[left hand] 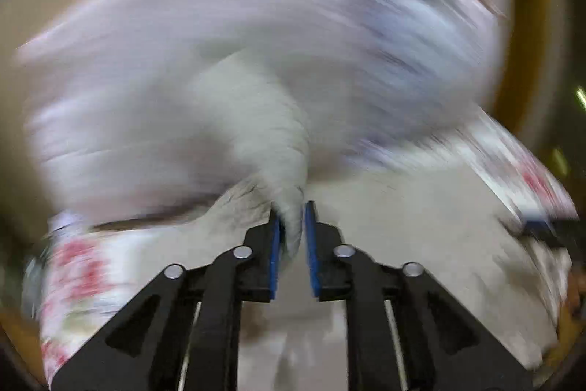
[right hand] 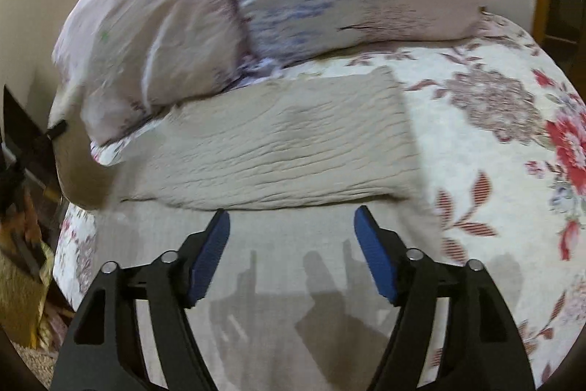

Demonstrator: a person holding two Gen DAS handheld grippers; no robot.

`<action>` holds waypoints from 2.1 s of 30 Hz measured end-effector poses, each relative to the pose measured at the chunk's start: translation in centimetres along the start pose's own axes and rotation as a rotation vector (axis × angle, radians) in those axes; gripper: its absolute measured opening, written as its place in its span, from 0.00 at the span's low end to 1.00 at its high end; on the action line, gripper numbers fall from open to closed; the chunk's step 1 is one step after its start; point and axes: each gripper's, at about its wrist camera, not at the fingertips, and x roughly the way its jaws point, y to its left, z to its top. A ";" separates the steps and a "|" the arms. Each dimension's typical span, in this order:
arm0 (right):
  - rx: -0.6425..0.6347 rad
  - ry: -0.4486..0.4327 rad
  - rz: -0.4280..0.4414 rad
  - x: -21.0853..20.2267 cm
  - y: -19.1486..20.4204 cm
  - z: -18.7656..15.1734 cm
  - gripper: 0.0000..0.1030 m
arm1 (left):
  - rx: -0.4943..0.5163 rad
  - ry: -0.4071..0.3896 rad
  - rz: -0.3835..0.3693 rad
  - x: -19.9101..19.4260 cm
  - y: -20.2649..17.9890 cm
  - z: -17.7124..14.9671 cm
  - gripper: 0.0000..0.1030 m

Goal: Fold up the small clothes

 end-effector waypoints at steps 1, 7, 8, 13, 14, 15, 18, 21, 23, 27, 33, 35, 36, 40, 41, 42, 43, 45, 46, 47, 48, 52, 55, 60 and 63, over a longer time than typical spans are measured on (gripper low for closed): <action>0.016 0.009 0.002 0.1 -0.7 0.0 0.72 | 0.046 0.045 -0.030 1.2 -2.5 -0.2 0.18; 0.097 0.083 0.014 -1.2 -5.5 -1.6 0.72 | -0.076 0.152 0.098 0.1 -3.0 -5.6 0.60; 0.114 0.113 0.030 -1.5 -6.5 -2.5 0.72 | -0.154 0.165 0.134 -1.3 -1.2 -7.2 0.63; 0.197 0.262 0.155 -1.8 -8.7 -6.9 0.64 | -0.429 0.315 0.235 -5.7 4.1 -15.9 0.66; 0.208 0.278 0.181 -1.9 -8.7 -7.6 0.60 | -0.469 0.336 0.218 -6.1 4.4 -17.1 0.63; 0.217 0.280 0.209 -2.3 -8.7 -8.3 0.58 | -0.518 0.356 0.185 -6.7 4.4 -18.5 0.60; 0.278 0.359 0.328 -2.4 -8.7 -10.5 0.38 | -0.572 0.349 0.097 -8.4 3.2 -20.5 0.51; 0.326 0.435 0.424 -2.3 -8.4 -12.9 0.26 | -0.624 0.339 0.006 -9.7 1.8 -21.6 0.39; 0.345 0.474 0.471 -2.2 -8.3 -14.0 0.19 | -0.674 0.335 -0.038 -10.6 1.4 -22.7 0.35; 0.358 0.444 0.531 -2.4 -7.6 -13.2 0.13 | -0.764 0.357 -0.113 -10.7 1.5 -23.8 0.08; 0.349 0.179 0.623 -2.4 -6.0 -3.3 0.11 | -0.741 0.219 -0.245 -8.4 4.4 -16.9 0.06; 0.353 0.071 0.621 -1.7 -5.8 1.6 0.09 | -0.733 0.121 -0.253 -6.9 7.2 -12.6 0.06; 0.354 0.019 0.604 -1.1 -5.5 4.0 0.09 | -0.716 0.066 -0.231 -5.8 8.9 -9.9 0.06; 0.364 -0.088 0.431 3.3 -5.2 11.0 0.15 | -0.707 -0.011 -0.093 -0.7 14.2 -3.3 0.29; 0.388 -0.090 0.405 4.6 -5.3 11.8 0.22 | -0.735 0.006 -0.043 1.2 15.8 -2.4 0.41; 0.418 -0.077 0.369 5.6 -5.7 12.2 0.39 | -0.761 0.030 -0.009 2.1 16.8 -2.4 0.58; 0.452 -0.040 0.332 6.3 -6.3 12.2 0.54 | -0.793 0.075 0.021 2.9 18.0 -2.8 0.62; 0.473 -0.050 0.338 6.0 -6.7 11.1 0.72 | -0.811 0.123 -0.005 3.2 19.0 -4.5 0.68; 0.446 -0.059 0.331 5.6 -6.6 10.5 0.76 | -0.800 0.137 -0.018 3.2 19.1 -5.4 0.69; 0.412 -0.062 0.300 5.1 -6.7 9.7 0.80 | -0.777 0.164 -0.015 3.4 19.0 -6.3 0.69; 0.394 -0.063 0.279 4.6 -7.2 8.7 0.80 | -0.761 0.193 -0.034 3.8 18.9 -7.1 0.69; 0.468 -0.013 0.298 5.0 -8.7 6.5 0.80 | -0.777 0.282 -0.122 6.0 18.0 -9.2 0.68; 0.481 0.009 0.315 5.4 -8.4 5.6 0.80 | -0.768 0.268 -0.135 7.0 16.6 -9.0 0.51; 0.438 0.027 0.339 4.3 -8.5 5.0 0.80 | -0.872 0.195 -0.188 6.9 15.6 -7.8 0.12; 0.406 -0.006 0.306 2.4 -9.8 5.4 0.80 | -0.833 0.096 -0.317 5.1 12.1 -3.8 0.12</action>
